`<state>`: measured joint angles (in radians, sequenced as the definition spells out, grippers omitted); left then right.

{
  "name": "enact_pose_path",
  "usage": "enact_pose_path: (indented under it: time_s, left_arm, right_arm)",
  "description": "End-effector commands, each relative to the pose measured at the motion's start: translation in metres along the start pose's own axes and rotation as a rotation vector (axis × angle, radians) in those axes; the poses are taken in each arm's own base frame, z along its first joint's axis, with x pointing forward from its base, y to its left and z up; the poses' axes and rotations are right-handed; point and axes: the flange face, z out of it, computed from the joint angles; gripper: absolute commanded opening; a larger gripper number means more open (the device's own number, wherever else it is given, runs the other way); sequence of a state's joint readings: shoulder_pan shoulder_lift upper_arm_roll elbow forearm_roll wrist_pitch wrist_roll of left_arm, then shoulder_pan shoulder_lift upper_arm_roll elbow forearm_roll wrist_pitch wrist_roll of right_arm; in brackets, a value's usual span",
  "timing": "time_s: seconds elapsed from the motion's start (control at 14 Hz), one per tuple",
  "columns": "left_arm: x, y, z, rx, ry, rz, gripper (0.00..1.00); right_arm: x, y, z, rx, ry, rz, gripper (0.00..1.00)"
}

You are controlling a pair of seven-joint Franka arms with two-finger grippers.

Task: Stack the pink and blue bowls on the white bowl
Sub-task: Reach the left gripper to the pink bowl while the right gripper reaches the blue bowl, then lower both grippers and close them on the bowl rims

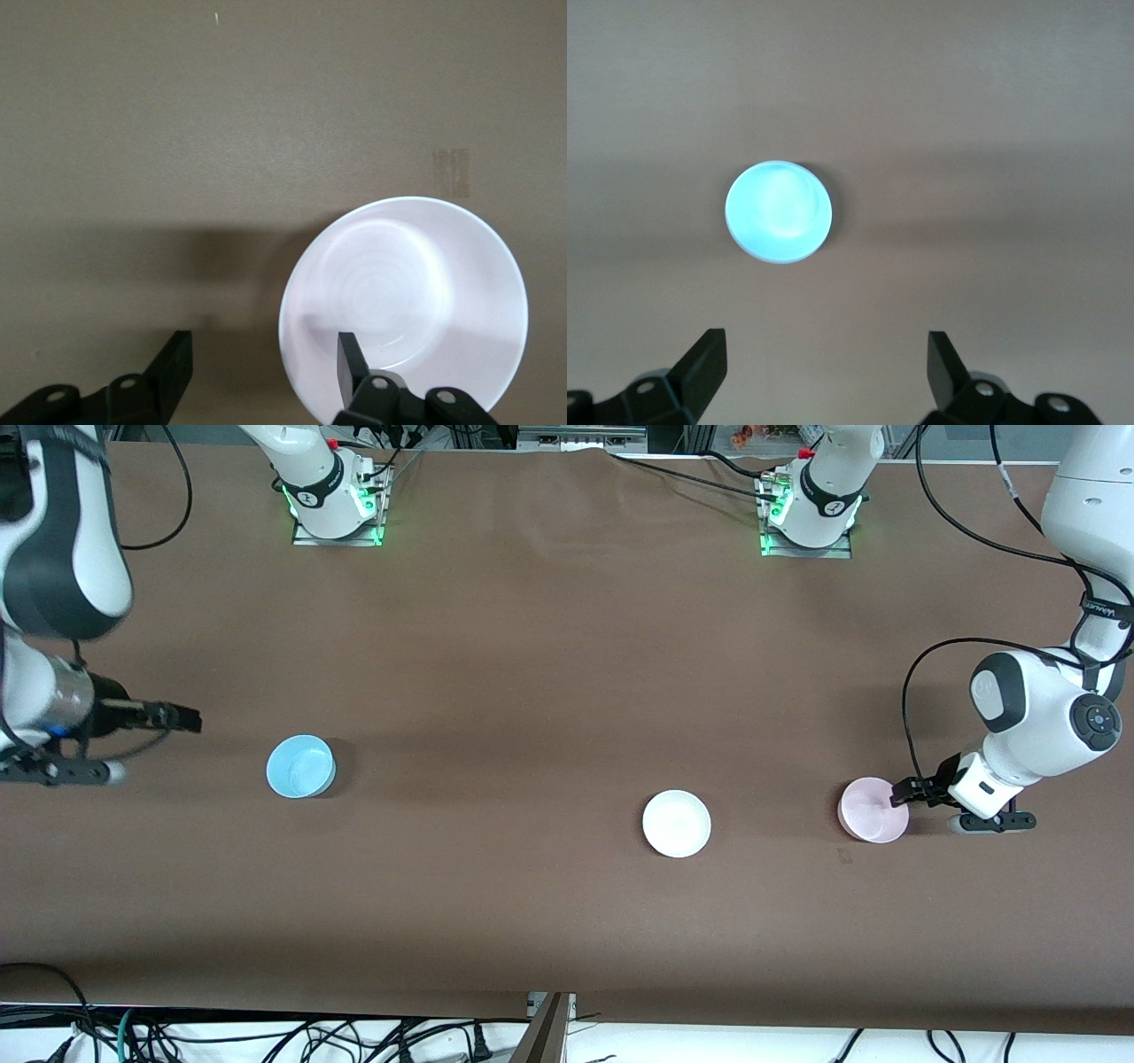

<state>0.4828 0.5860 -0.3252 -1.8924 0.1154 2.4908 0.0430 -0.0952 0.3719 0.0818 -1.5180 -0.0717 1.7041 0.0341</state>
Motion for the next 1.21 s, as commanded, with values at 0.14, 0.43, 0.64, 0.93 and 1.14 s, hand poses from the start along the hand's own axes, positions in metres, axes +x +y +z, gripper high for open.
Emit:
enact_pose_path:
  time_s: [0.14,0.43,0.64,0.93,1.14]
  left_arm:
    - [-0.006,0.026,0.002,0.095,0.002,-0.023,0.71]
    - [-0.007,0.029,0.002,0.107,-0.004,-0.019,0.61]
    - [-0.007,0.030,-0.002,0.113,-0.017,-0.017,0.53]
    - [-0.006,0.030,-0.007,0.116,-0.014,-0.016,0.47]
    - [-0.005,0.029,-0.009,0.117,-0.010,-0.013,0.41]
  right_arm:
    - [0.036,-0.001,0.104,0.024,0.012,0.005,1.00]
    - [0.030,-0.005,0.178,0.039,0.089,0.007,1.00]
    - [0.022,-0.008,0.202,0.047,0.104,0.033,1.00]
    - [0.008,-0.010,0.228,0.050,0.091,0.054,1.00]
    - [0.001,-0.010,0.233,0.049,0.074,0.056,1.00]
